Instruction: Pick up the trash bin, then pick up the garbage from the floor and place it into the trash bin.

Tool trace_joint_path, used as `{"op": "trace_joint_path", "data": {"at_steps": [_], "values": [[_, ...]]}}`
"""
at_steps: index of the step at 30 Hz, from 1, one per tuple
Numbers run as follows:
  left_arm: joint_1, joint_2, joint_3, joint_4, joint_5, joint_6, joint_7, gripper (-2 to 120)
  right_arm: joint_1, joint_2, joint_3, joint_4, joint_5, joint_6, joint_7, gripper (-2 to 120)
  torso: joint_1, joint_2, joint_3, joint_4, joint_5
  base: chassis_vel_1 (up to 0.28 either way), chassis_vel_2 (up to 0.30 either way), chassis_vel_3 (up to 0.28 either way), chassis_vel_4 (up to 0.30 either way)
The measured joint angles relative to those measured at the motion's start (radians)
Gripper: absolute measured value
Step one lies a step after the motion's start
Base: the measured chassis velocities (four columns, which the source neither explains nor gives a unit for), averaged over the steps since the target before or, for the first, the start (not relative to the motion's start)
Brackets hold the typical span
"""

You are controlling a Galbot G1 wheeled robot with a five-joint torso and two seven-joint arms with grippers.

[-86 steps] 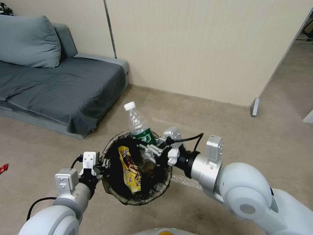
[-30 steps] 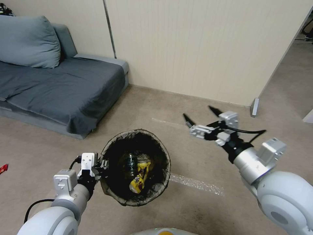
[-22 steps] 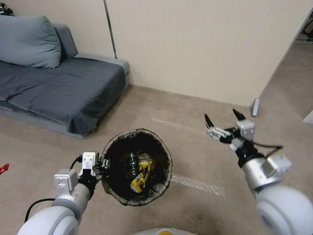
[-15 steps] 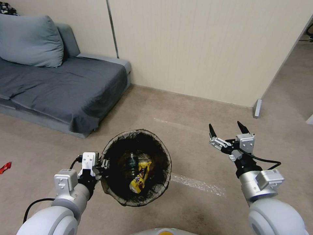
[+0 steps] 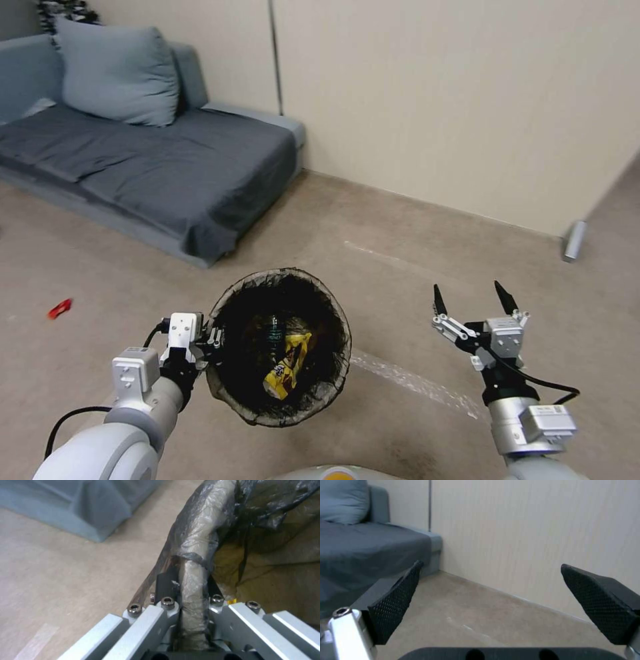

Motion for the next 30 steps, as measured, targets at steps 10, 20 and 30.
{"op": "trace_joint_path", "data": {"at_steps": [10,20,30], "values": [[0.015,-0.007,-0.003,0.0,-0.002,0.0,-0.001,1,-0.033,0.025,0.034,0.037,0.019,0.015,-0.017,100,0.0,0.0,0.0,0.0001,0.0002,0.125,0.12,0.119,0.126],[0.02,-0.012,-0.002,0.0,-0.001,0.0,-0.003,1,-0.035,0.021,0.052,0.037,0.043,-0.004,-0.021,100,0.0,0.0,0.0,-0.0002,0.0001,0.117,0.115,0.122,0.123],[0.023,-0.013,0.0,0.0,-0.001,0.0,-0.004,1,-0.028,0.023,0.048,0.029,0.054,-0.042,-0.013,100,0.0,0.0,0.0,0.0,0.0001,0.127,0.128,0.124,0.119]]}}
